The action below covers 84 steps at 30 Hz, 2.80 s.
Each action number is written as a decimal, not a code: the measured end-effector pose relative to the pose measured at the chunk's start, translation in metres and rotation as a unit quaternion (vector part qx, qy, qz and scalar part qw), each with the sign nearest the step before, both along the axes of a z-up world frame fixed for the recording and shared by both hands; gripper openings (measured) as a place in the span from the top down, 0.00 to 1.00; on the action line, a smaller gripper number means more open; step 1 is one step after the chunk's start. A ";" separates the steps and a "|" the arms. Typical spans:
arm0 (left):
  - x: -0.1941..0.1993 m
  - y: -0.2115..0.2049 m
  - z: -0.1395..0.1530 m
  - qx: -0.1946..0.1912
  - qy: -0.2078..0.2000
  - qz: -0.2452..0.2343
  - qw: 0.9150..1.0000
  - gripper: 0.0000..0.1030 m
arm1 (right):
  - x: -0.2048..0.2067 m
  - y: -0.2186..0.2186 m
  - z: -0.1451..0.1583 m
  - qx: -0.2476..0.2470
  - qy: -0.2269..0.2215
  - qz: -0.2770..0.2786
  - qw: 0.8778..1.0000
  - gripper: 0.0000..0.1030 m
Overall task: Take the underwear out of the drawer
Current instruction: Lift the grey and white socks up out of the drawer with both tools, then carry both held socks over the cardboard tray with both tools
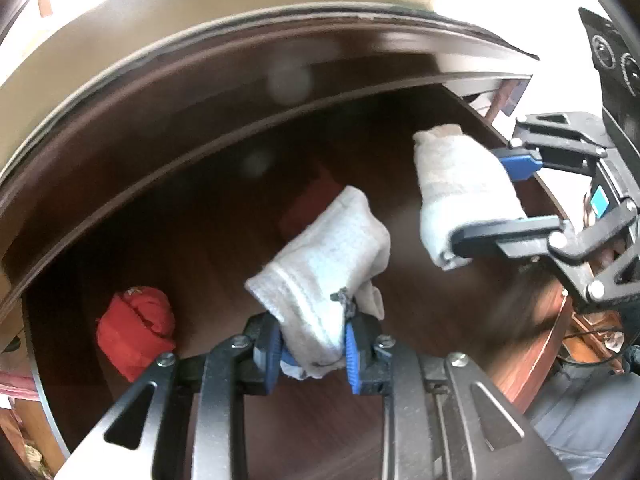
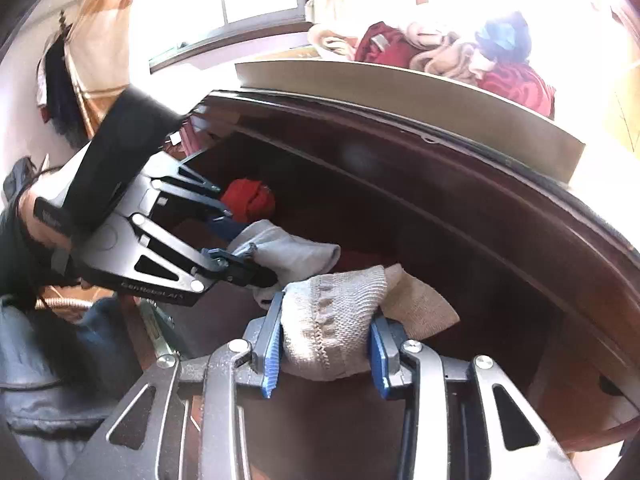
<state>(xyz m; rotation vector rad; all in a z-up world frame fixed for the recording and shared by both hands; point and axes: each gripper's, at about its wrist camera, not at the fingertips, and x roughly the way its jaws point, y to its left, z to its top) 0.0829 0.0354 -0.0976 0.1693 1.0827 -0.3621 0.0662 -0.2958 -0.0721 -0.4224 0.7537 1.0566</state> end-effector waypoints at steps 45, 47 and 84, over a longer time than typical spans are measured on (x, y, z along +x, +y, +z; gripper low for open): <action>-0.074 -0.010 0.031 0.038 -0.196 0.070 0.977 0.77 | 0.000 -0.018 -0.009 0.130 -0.027 -0.033 0.991 0.62; -0.079 -0.012 0.035 0.039 -0.204 0.071 0.976 0.77 | 0.001 -0.018 -0.009 0.133 -0.030 -0.034 0.990 0.62; -0.092 -0.003 0.066 0.005 -0.301 0.079 0.950 0.77 | -0.018 -0.030 0.007 0.187 -0.093 -0.023 0.978 0.62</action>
